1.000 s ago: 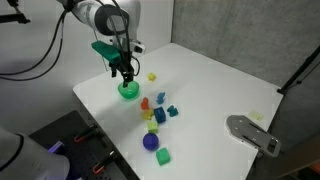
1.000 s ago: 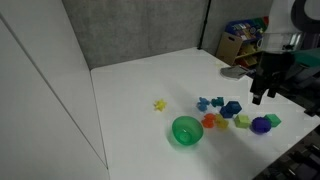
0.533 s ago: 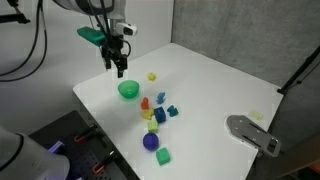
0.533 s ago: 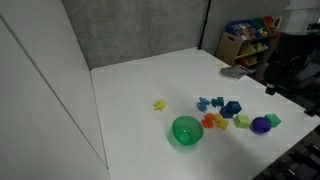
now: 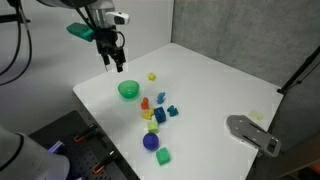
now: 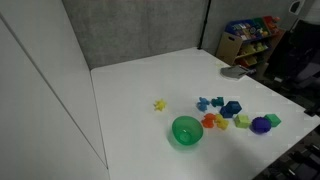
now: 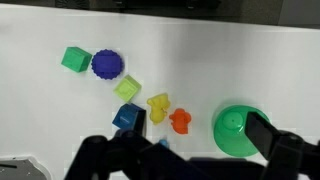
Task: Remove the blue block from the bowl and put it on top of the blue block on the table
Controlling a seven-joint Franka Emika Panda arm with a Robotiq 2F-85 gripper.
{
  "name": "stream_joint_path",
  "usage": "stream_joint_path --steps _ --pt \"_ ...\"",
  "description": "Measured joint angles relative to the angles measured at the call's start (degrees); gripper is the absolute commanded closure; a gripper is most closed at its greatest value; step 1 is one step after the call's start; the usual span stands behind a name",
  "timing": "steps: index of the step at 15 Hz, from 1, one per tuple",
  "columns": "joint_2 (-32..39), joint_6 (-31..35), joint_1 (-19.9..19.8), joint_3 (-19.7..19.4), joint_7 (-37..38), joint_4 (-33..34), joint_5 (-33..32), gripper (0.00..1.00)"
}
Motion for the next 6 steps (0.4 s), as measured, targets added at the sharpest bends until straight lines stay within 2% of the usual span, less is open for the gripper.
stream_joint_path --steps 6 --pt "0.4 0.0 0.0 0.0 0.0 0.0 0.0 0.00"
